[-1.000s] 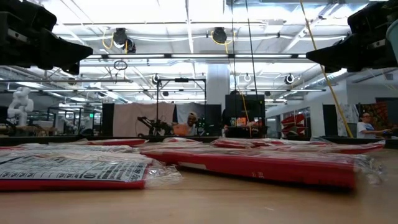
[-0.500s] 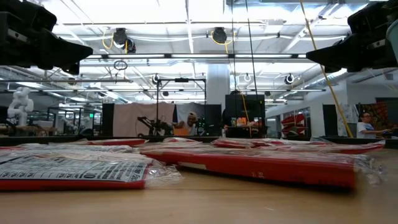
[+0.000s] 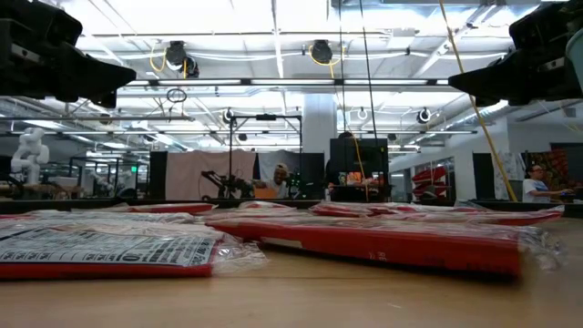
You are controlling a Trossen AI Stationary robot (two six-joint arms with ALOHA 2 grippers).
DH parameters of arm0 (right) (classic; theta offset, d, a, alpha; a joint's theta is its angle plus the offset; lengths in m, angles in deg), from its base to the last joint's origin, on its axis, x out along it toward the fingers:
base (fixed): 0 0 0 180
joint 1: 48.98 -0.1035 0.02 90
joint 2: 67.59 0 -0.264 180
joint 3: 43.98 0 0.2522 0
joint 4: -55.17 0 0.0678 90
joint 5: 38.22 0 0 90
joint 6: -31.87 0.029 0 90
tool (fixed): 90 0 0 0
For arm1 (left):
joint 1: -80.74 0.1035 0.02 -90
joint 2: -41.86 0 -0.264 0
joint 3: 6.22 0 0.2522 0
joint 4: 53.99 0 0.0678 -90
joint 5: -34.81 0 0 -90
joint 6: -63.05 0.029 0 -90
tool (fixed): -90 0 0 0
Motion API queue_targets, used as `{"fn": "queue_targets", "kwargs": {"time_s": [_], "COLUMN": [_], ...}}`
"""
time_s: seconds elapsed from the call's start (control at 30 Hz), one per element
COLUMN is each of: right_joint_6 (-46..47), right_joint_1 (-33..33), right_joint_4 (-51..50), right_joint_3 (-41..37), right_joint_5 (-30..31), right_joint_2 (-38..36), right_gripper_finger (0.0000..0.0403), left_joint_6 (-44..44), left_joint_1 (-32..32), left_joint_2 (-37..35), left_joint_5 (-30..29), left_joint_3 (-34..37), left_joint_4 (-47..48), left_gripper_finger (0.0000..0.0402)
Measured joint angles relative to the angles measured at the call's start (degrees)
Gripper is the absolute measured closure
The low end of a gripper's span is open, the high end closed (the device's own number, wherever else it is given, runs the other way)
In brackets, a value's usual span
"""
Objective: Sort popcorn bags into baskets
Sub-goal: Put the popcorn bag into the green bin
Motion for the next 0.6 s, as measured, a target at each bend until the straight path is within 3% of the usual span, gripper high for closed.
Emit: {"fn": "queue_targets", "kwargs": {"time_s": [0.6], "right_joint_6": [0.0], "right_joint_1": [0.0], "right_joint_4": [0.0], "right_joint_3": [0.0], "right_joint_5": [0.0], "right_joint_2": [0.0], "right_gripper_finger": [0.0403], "left_joint_6": [-2.8], "left_joint_1": [0.0], "left_joint_2": [0.0], "left_joint_5": [0.0], "left_joint_3": [0.0], "left_joint_4": [0.0], "left_gripper_finger": [0.0394]}}
